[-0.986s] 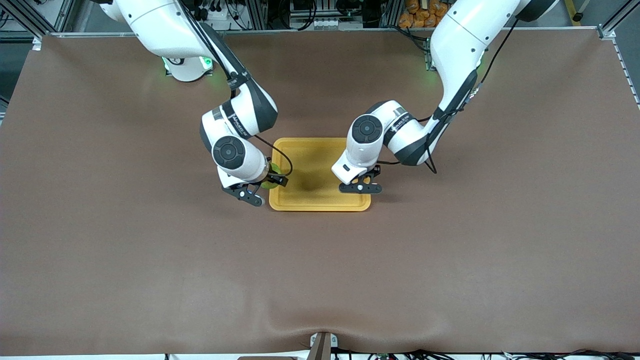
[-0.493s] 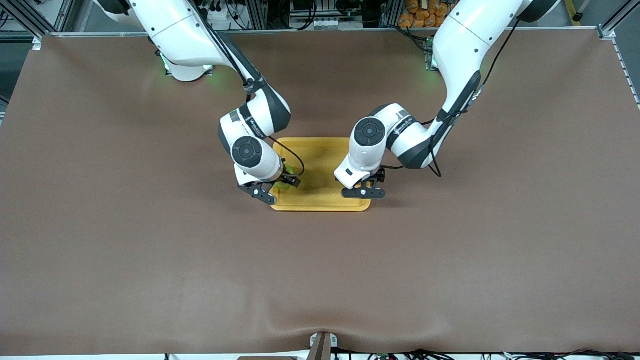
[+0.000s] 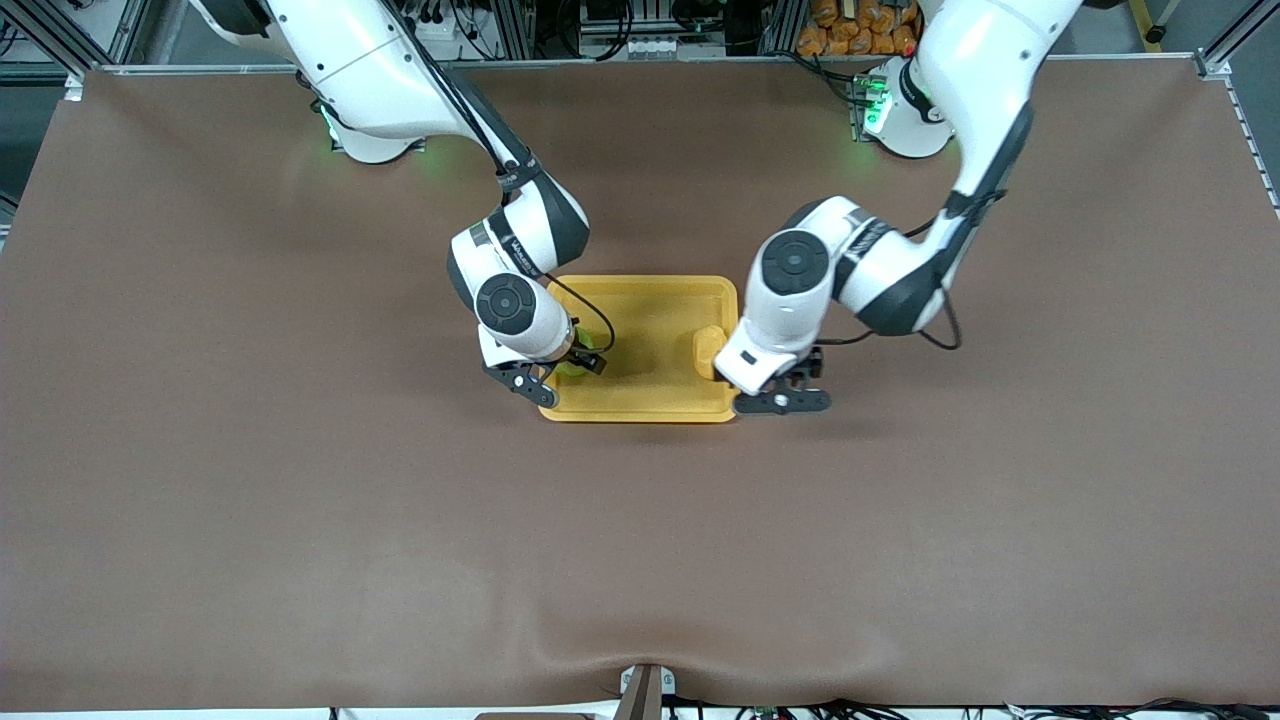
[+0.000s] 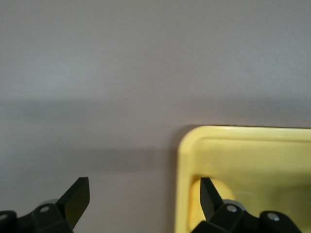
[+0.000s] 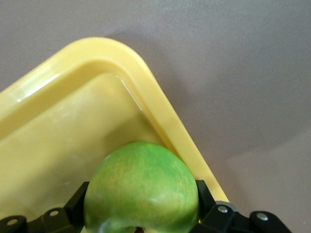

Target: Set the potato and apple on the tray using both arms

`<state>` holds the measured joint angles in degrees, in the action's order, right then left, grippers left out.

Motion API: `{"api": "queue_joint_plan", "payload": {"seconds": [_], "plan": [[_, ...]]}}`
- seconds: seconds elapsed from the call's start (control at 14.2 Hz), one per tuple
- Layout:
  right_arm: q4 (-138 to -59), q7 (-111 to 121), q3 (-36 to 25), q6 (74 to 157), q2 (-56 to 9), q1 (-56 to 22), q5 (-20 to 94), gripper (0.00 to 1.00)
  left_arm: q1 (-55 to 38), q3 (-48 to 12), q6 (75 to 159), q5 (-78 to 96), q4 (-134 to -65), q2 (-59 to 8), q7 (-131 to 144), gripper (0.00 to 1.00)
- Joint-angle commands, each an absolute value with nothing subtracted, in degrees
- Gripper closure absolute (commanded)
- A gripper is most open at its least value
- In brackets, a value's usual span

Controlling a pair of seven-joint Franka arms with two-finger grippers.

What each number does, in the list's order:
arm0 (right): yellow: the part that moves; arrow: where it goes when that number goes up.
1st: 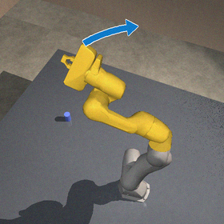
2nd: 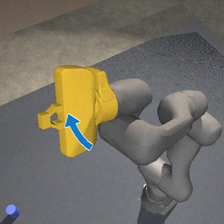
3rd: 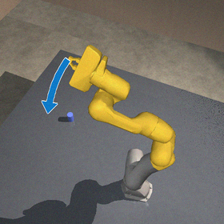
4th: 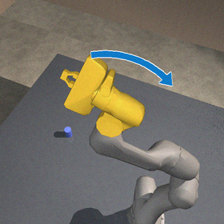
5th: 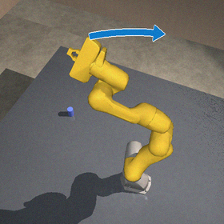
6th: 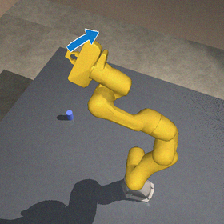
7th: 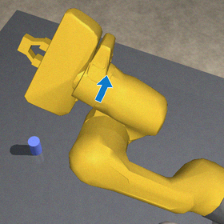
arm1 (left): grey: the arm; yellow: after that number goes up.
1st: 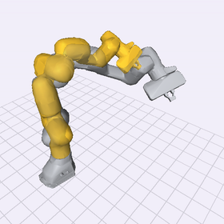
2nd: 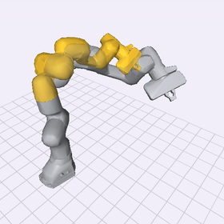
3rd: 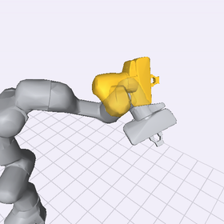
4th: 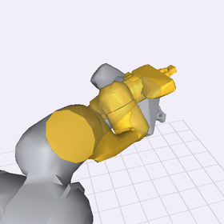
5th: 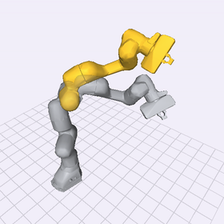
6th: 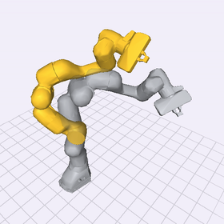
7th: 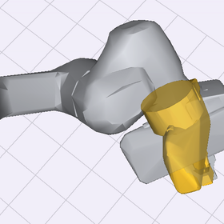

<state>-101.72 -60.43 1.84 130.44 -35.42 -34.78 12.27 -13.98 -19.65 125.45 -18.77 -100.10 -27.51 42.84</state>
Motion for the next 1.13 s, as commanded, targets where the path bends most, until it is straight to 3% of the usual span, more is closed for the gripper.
{"api": "queue_joint_plan", "payload": {"seconds": [0.0,0.28,0.42,1.06], "plan": [[-101.3,-62.1,1.4,130.8,-35.8,-35.8,12.7,0.00,-11.1,-20.7,118.0,-16.1,-97.2,-24.4,38.7,0.00],[-99.5,-61.9,1.2,128.9,-34.9,-35.4,12.7,0.00,-8.1,-20.5,110.2,-15.6,-93.3,-21.5,35.5,0.00],[-96.9,-61.8,1.1,124.1,-34.7,-35.0,12.6,0.00,-6.8,-20.5,107.6,-15.6,-91.7,-20.3,34.5,0.00],[-88.4,-61.1,-1.0,110.4,-31.8,-32.2,10.9,0.00,-0.5,-20.6,101.4,-15.3,-91.1,-12.2,26.8,0.00]]}}
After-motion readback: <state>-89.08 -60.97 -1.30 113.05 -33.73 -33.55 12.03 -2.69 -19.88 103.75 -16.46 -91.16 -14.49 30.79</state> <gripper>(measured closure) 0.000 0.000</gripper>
